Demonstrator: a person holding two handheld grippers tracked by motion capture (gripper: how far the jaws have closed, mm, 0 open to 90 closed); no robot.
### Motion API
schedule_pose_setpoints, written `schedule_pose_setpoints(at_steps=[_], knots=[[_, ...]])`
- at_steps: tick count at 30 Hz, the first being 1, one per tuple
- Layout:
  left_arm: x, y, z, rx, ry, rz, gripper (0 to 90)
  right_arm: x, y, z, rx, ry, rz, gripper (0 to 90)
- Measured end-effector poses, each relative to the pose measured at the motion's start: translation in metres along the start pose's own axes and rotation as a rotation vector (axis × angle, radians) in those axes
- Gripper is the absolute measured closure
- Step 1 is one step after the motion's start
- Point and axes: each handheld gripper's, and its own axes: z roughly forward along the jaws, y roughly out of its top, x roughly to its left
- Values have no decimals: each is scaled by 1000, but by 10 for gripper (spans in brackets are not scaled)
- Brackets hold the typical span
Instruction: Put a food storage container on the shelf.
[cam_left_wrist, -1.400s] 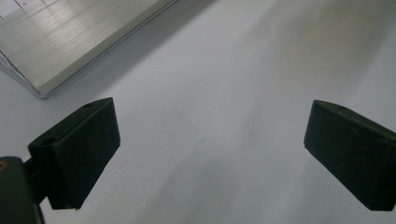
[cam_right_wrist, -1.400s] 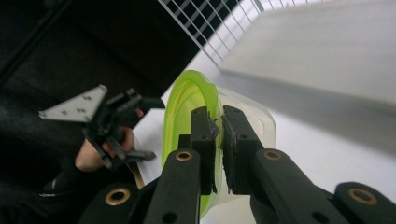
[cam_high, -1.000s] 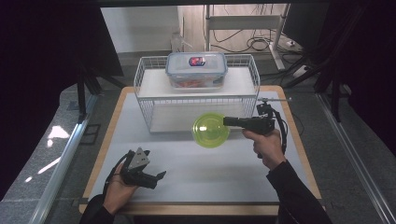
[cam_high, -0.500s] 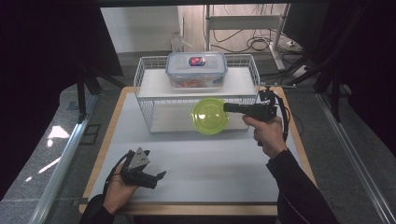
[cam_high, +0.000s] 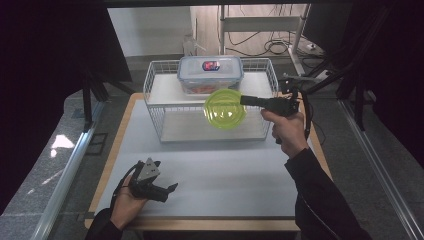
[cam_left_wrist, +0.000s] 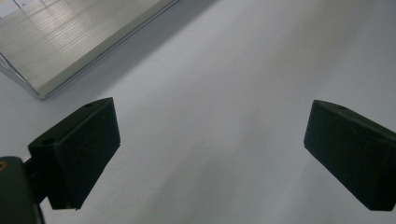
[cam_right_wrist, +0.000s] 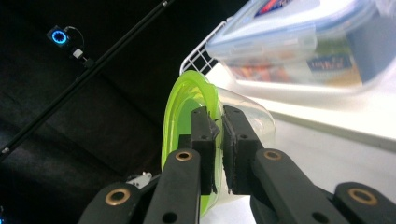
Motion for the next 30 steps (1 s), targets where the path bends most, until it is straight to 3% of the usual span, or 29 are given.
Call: schedule_pose_setpoints(at_steps=[16,24,30], knots=[[0,0,-1,-7,-5,-8,37,15,44,9,-54,8,10,839],[2,0,-4,-46,-12,-28,34,21,70,14,-82,-18,6,839],[2,0,-4,-41,-16,-21,35,21,88,20,-102,-43,17,839]])
